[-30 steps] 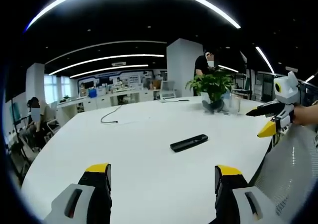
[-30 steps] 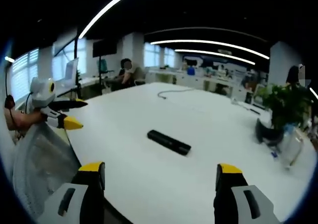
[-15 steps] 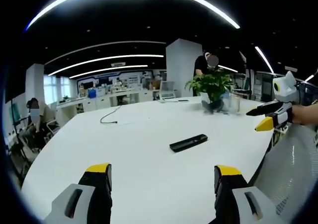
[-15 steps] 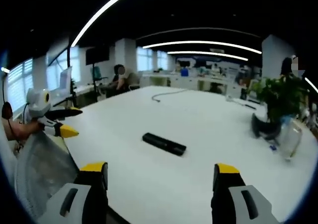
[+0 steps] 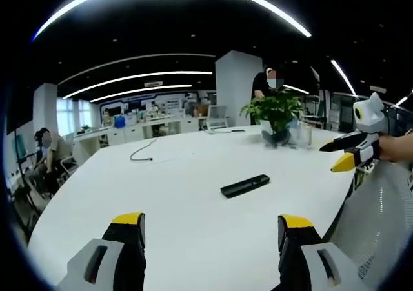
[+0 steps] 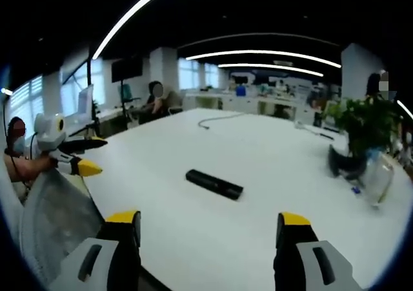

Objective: Press the specified remote control buttons in sequence, fully releasing each button before pressing the next.

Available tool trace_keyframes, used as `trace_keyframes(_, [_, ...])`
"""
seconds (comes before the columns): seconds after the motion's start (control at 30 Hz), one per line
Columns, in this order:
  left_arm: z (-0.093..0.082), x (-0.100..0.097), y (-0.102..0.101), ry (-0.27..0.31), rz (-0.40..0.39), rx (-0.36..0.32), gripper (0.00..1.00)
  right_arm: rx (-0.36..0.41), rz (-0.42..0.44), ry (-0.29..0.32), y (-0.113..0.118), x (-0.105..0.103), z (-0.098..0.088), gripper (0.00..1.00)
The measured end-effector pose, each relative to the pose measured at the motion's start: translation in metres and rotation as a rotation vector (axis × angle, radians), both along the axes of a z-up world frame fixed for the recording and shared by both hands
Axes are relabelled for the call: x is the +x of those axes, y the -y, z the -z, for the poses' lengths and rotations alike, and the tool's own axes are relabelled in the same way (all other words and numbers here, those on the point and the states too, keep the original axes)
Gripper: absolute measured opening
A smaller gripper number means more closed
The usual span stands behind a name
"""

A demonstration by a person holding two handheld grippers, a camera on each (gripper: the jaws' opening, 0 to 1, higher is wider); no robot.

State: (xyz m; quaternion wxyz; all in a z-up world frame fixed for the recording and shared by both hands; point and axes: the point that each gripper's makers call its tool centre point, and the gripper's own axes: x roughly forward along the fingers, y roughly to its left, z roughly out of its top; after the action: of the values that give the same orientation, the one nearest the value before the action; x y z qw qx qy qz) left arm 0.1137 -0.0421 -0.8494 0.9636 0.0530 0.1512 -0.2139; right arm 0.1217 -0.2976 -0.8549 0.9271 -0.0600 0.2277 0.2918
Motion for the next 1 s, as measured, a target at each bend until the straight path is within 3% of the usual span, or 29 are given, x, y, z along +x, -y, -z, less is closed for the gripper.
trace_keyframes(1.0, [0.0015, 0.0, 0.0001, -0.004, 0.006, 0.009, 0.87, -0.031, -0.003, -0.011, -0.0015, -0.0016, 0.0024, 0.82])
